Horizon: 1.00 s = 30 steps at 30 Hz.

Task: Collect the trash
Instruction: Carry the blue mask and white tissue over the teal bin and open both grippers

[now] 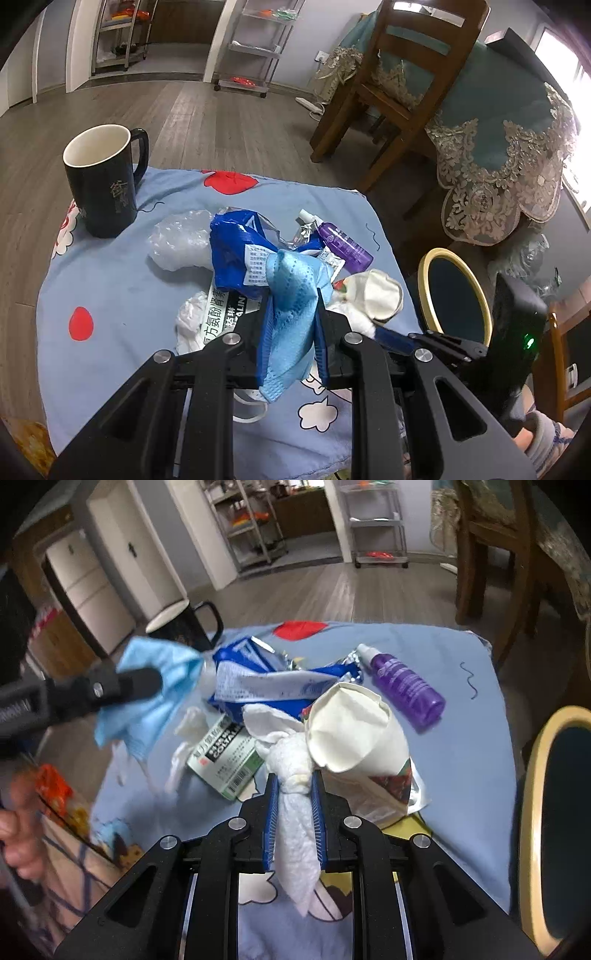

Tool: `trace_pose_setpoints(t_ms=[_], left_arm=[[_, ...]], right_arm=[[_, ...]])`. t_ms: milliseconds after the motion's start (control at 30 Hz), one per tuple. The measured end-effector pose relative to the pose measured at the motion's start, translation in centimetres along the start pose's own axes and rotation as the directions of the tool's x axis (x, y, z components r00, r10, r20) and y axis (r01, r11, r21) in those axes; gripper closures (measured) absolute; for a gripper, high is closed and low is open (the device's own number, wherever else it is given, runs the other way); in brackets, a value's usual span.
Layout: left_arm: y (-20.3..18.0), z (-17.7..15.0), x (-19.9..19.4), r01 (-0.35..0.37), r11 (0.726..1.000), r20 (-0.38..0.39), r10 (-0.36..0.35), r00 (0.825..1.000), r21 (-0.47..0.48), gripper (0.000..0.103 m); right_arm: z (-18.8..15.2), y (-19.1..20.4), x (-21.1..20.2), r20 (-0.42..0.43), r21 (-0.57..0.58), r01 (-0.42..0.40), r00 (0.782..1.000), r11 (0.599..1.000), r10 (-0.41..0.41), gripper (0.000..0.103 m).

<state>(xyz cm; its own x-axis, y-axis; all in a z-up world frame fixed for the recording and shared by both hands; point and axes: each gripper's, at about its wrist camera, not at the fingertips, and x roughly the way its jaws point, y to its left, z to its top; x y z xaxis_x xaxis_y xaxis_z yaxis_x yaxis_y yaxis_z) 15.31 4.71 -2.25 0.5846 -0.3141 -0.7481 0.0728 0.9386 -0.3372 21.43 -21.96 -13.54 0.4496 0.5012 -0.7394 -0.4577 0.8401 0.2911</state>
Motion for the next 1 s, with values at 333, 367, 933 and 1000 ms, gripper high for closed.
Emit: trace_pose_setpoints(t_ms=[333, 367, 933, 1000], left_arm=[[-0.1, -0.1, -0.2, 0.022, 1.000, 0.010, -0.022, 1.000, -0.002, 0.084], [-0.1, -0.1, -0.2, 0.023, 1.000, 0.011, -0.023, 1.000, -0.001, 0.084], [-4.3, -0.8, 0.0, 0.109, 0.990, 0.001, -0.109, 0.994, 0.091, 0.084], [-5.5, -0.9, 0.4, 0.132, 0.985, -0.013, -0.132, 0.991, 0.109, 0.084]], right_arm=[[0.0, -1.1, -4.1, 0.069, 0.073, -0.091, 0.994, 0.993, 0.086, 0.084], [0.2, -1.2, -4.6, 0.079, 0.073, -0.096, 0.993, 0.993, 0.091, 0.084], [-1.9, -8.6, -13.7, 0.216, 0.187, -0.010, 0.976, 0.982, -0.031, 0.084], [-2.6, -10.2, -14.7, 0.225, 0.221, 0.008, 0.972, 0.975, -0.060, 0.084]])
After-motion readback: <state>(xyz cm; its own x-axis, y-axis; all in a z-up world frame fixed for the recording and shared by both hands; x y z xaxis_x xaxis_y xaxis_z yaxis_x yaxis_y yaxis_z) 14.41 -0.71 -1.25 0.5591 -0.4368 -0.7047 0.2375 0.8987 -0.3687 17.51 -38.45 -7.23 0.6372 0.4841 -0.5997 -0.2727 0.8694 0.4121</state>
